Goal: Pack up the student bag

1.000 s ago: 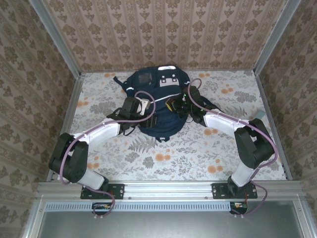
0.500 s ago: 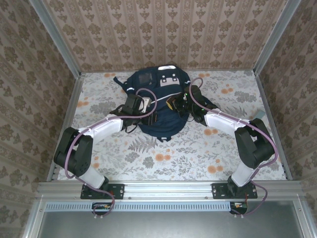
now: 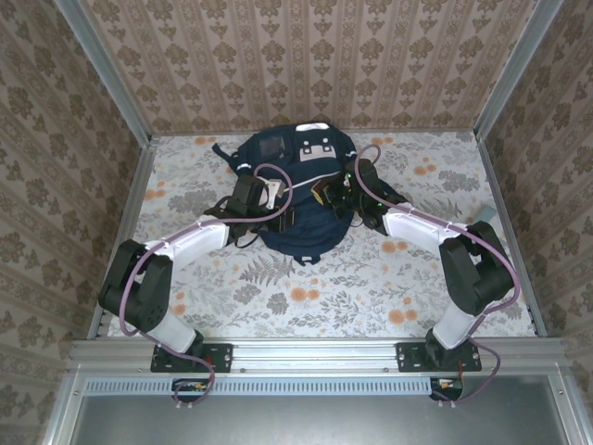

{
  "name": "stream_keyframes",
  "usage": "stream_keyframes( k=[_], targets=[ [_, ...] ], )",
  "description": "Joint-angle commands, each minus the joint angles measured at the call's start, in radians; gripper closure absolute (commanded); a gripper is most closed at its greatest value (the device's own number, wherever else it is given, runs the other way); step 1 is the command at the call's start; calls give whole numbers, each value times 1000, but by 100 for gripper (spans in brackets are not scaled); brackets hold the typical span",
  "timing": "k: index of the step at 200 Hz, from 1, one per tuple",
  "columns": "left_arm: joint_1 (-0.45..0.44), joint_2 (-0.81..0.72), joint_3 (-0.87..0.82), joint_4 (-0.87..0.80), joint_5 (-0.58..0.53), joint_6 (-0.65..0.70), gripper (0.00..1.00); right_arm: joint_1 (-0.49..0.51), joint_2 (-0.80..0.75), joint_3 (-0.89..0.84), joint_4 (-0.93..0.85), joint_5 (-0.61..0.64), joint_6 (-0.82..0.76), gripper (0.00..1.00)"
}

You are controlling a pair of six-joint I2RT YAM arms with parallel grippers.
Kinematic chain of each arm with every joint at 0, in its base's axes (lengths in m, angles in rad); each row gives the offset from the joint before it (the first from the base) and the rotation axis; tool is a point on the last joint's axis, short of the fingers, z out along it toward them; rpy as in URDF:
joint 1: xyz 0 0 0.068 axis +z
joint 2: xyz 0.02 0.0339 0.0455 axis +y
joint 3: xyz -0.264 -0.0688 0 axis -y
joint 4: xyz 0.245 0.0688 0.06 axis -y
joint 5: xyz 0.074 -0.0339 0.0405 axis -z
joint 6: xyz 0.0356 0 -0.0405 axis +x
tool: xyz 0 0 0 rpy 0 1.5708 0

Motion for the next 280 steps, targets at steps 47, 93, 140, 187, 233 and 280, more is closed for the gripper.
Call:
stream_keyframes(
  k=[47, 93, 140, 187, 233, 280],
  targets=[
    [-4, 8, 8, 88, -33, -39, 86, 8, -45, -7, 31, -29, 4, 99],
    [-4, -24, -1, 18, -155, -7, 100, 6, -93, -26, -24, 30, -25, 100],
    [12, -101, -76, -48, -351, 9, 100, -5, -153, -58, -94, 67, -57, 100],
    [75, -133, -128, -24, -388, -19, 100, -3, -145, -80, -92, 43, -65, 100],
    [173, -62, -68, 2, -260, 31, 100, -3, -134, -85, -102, 28, -77, 100],
    [220, 24, 0, 40, -179, 35, 100, -3, -100, -64, -109, -2, -99, 100]
  ],
)
